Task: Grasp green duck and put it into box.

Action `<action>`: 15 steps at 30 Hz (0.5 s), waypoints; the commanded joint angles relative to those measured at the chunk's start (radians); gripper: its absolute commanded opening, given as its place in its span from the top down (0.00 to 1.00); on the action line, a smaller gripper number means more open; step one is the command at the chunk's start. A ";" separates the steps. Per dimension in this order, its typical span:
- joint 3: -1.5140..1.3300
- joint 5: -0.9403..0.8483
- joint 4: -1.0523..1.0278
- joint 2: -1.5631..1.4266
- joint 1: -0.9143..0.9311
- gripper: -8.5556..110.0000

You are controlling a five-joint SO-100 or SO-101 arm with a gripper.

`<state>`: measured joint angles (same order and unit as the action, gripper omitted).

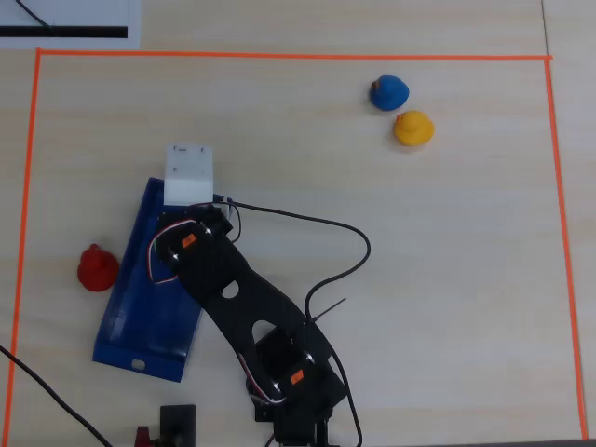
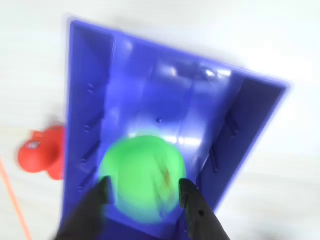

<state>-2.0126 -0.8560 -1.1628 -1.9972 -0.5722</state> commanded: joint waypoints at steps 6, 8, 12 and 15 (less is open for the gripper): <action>-0.064 -0.126 0.095 -0.238 0.147 0.73; -0.167 -0.163 0.238 -0.344 0.212 0.88; -0.348 -0.245 0.449 -0.525 0.325 0.93; -0.483 -0.278 0.575 -0.669 0.371 0.93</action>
<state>-2.3792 -1.0983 -0.7547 -2.5035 -0.2439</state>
